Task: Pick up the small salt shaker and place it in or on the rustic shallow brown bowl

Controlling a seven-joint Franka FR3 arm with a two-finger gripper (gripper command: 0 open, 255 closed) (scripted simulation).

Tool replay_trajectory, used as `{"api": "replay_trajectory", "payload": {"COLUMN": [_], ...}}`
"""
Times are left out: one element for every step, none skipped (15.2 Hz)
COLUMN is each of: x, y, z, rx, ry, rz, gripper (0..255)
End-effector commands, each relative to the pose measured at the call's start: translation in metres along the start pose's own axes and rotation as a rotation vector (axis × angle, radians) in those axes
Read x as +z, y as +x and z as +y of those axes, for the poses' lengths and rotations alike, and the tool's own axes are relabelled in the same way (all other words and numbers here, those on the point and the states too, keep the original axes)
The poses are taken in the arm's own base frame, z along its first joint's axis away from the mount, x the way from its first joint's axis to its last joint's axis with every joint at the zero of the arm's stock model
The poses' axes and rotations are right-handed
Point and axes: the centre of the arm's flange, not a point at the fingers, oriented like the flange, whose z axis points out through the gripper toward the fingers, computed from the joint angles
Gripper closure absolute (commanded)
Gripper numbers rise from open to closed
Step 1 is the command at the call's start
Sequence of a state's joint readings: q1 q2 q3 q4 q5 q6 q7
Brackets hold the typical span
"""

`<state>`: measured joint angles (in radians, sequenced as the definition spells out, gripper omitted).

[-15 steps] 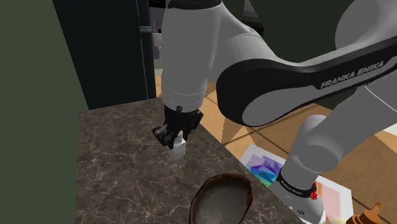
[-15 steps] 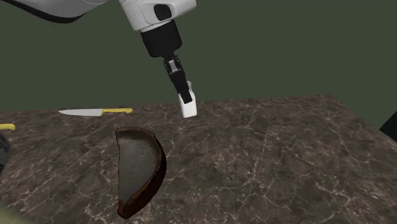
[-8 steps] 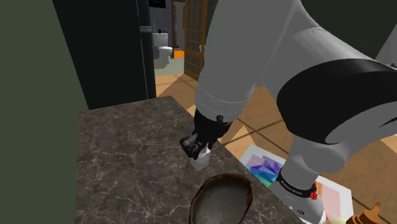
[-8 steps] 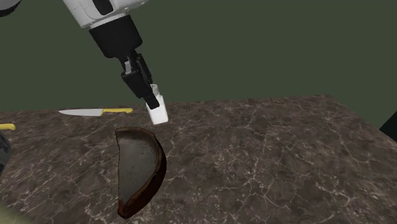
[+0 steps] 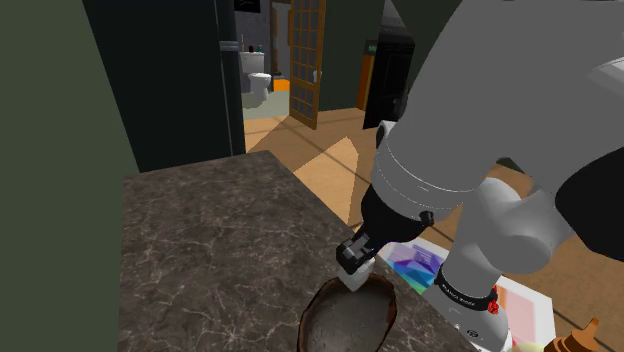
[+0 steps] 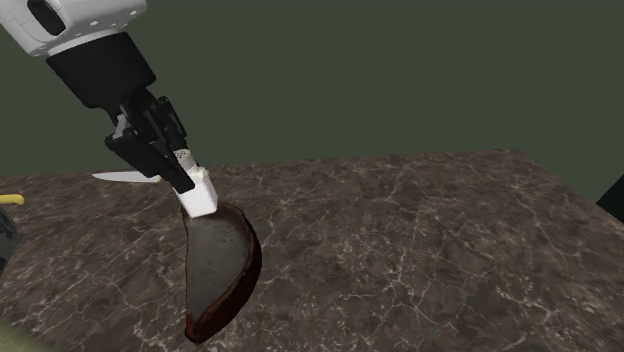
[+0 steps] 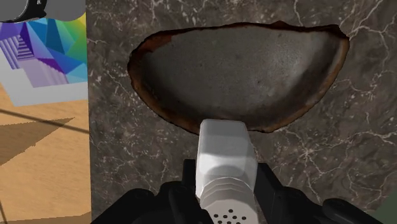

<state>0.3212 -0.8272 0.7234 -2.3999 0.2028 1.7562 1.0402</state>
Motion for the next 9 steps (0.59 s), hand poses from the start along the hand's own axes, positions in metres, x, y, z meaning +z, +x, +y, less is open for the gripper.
{"api": "replay_trajectory", "payload": {"x": [0.008,0.013,0.018,0.023,0.028,0.033,0.038,0.043,0.048], "y": [-0.005,-0.006,-0.008,-0.009,-0.011,-0.012,-0.014,-0.016,-0.017], "z": [-0.001,-0.002,-0.002,-0.003,-0.003,-0.004,-0.004,-0.005,-0.006], "rx": [0.001,0.001,0.001,0.001,0.001,0.001,0.001,0.001,0.001], "ry": [0.0,0.0,0.0,0.0,0.0,0.0,0.0,0.0,0.0], "rz": [0.0,0.0,0.0,0.0,0.0,0.0,0.0,0.0,0.0], "gripper": [255,255,255,255,255,255,255,255,255]}}
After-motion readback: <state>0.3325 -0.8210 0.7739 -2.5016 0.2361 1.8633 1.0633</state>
